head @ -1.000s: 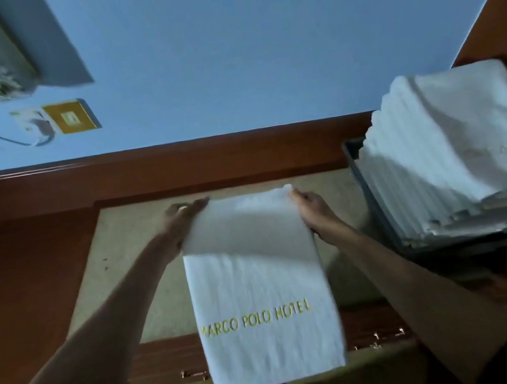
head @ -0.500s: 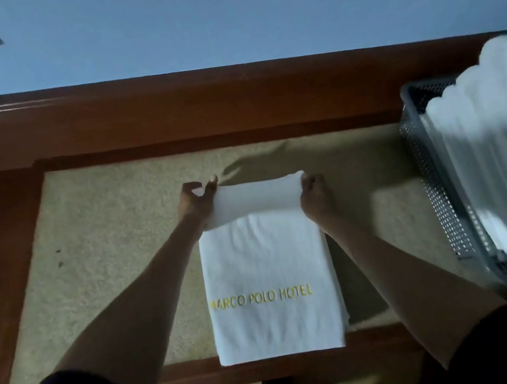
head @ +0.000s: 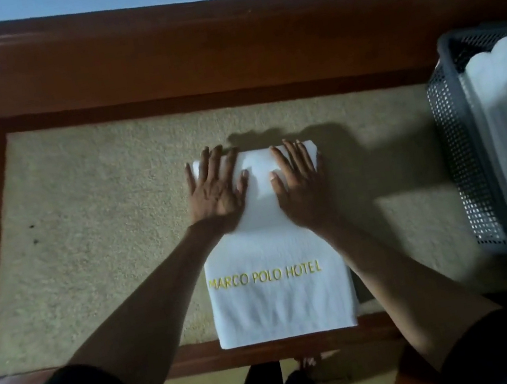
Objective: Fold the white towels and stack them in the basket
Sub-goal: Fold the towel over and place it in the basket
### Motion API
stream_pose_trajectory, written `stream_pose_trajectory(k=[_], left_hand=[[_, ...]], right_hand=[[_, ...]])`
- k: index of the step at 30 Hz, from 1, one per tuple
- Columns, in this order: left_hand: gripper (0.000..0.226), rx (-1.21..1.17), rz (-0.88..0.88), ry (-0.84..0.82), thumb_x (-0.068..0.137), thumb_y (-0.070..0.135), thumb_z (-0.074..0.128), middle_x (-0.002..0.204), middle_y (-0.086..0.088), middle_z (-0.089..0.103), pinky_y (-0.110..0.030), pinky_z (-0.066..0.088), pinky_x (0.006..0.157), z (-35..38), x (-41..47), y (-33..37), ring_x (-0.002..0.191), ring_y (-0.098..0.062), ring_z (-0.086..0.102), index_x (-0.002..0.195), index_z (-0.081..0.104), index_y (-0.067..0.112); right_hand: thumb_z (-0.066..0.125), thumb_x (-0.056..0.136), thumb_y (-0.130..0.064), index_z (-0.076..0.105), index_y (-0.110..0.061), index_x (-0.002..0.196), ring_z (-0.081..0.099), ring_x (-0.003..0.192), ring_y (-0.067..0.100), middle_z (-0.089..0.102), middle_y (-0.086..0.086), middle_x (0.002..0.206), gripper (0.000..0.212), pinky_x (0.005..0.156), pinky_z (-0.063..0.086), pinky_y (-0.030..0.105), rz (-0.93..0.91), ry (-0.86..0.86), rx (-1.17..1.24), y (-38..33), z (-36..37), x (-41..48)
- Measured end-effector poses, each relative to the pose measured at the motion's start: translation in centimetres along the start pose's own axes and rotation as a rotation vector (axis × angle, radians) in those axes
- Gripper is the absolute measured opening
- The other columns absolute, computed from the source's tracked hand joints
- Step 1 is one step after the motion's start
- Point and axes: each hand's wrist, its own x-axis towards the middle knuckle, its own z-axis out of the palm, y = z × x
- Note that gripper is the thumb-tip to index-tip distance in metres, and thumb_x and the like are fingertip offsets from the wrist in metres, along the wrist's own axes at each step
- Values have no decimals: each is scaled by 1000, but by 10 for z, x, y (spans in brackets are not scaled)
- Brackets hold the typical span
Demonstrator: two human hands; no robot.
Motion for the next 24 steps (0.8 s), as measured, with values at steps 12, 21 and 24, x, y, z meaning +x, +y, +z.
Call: stream_pose_trajectory(k=[12, 21, 24], left_hand=[[63, -77, 33, 30, 110, 45, 21, 172, -1, -7, -49, 2, 128, 27, -153, 43, 158, -21, -10, 165, 0, 23], [50, -208, 86, 65, 104, 39, 45, 153, -6, 49, -53, 41, 113, 6, -241, 49, 141, -27, 46, 149, 50, 19], [36, -422, -183, 246, 97, 36, 56, 103, 3, 70, -39, 56, 73, -27, -215, 44, 94, -21, 65, 129, 61, 21]], right_hand=[[36, 107, -32, 29, -11, 159, 11, 156, 29, 18, 12, 168, 56, 124, 14, 55, -11, -62, 162, -12, -30, -126], [48, 103, -30, 51, -6, 146, 36, 148, 31, 40, 13, 158, 49, 119, 31, 47, -155, -80, 231, 13, -63, -194], [52, 101, -25, 62, -6, 122, 60, 115, 32, 60, 12, 126, 30, 94, 51, 50, -19, 46, 377, 20, -74, -168]])
